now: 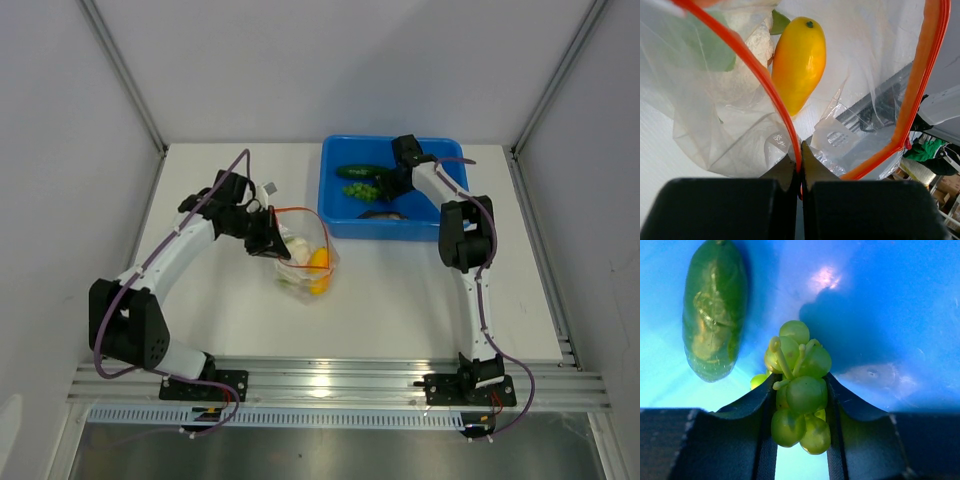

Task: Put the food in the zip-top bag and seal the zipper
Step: Pick up the fake fruit from the bin.

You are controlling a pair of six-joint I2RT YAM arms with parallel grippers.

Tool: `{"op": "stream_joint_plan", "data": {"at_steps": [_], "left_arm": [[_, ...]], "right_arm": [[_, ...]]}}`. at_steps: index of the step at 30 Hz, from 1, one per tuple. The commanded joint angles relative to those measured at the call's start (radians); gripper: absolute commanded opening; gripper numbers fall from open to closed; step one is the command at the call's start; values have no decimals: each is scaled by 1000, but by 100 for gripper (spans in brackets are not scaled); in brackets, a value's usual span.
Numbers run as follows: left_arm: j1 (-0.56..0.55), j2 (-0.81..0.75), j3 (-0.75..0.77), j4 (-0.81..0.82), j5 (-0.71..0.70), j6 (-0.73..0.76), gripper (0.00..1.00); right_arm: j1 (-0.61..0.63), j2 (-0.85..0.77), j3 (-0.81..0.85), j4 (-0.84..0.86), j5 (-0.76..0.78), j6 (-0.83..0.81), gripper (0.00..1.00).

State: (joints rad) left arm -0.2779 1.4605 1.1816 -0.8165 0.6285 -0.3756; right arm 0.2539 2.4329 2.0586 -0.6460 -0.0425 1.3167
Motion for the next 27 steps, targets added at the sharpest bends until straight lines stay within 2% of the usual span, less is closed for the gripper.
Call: {"op": "stream_joint_plan", "data": {"at_steps": [1, 8, 15, 27], "left_arm": [[9, -49, -17, 20, 23, 3, 1], [9, -68, -37, 28, 30, 0, 1], [11, -78, -45, 33, 30, 1, 1], [14, -77, -82, 46, 45, -11, 1]], "right_arm": [[7, -90, -8, 51, 23, -108, 0], [22, -199, -23, 112, 35, -286, 0], [42, -308, -90, 167, 39, -391, 0], [113, -489, -166, 138, 79, -623, 0]]}}
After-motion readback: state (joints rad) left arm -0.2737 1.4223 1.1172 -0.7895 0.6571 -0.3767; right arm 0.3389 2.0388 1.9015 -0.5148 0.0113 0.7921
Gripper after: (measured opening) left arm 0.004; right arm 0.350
